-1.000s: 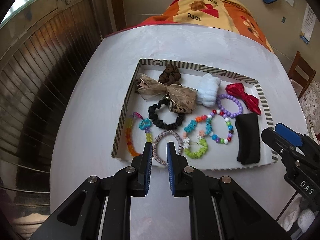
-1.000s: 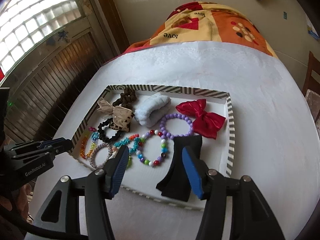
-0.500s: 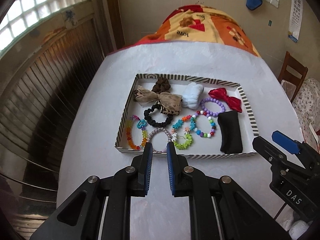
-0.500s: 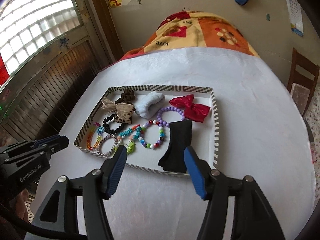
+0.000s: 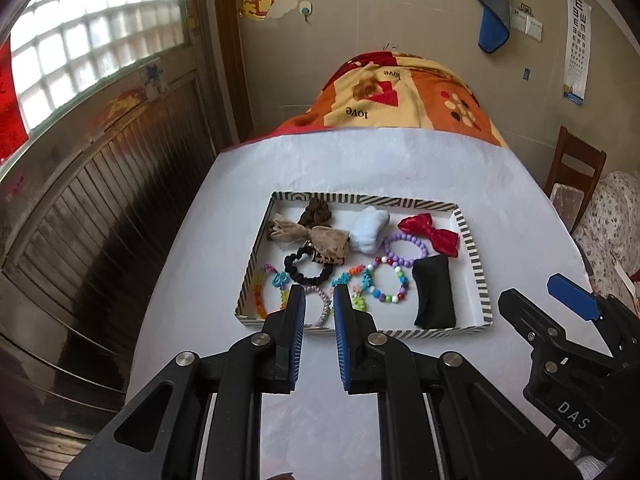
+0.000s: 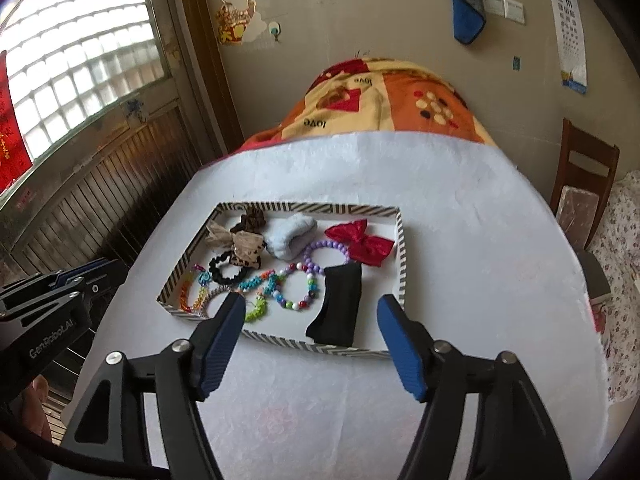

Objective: Organize jewelry

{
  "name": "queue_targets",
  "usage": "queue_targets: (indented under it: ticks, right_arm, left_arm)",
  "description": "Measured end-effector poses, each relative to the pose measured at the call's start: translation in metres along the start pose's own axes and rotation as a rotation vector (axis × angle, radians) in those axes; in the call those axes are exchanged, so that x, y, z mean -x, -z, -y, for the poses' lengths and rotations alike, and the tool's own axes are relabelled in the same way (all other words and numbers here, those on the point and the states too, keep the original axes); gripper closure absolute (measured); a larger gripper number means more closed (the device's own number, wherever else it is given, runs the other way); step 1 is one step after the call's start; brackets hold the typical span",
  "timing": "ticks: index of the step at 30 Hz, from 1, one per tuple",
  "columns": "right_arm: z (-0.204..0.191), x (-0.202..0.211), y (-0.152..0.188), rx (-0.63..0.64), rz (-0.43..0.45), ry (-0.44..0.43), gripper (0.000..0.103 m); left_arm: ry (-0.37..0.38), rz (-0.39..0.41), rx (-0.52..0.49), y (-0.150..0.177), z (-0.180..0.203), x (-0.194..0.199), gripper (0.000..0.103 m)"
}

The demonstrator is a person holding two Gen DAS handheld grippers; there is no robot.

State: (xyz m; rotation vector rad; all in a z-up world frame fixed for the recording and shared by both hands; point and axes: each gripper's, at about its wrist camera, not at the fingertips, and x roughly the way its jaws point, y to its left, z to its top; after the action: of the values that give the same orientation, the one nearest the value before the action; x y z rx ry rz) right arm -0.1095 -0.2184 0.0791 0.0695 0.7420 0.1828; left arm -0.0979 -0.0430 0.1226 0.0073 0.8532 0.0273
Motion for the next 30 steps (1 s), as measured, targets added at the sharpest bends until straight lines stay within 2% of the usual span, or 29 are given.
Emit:
queue_targets:
  ticks: [7, 30]
  right_arm:
    - [0.007, 0.0, -0.007, 0.002, 0.007, 0.026, 0.028]
    - [0.002, -0.023, -0.01, 0.04, -0.039, 0.004, 0.028]
  left_arm:
    - [0.003, 0.007, 0.001, -0.005, 0.009, 0.0, 0.098]
    - [0.005, -0.03, 0.014, -0.009, 0.006, -0.019, 0.098]
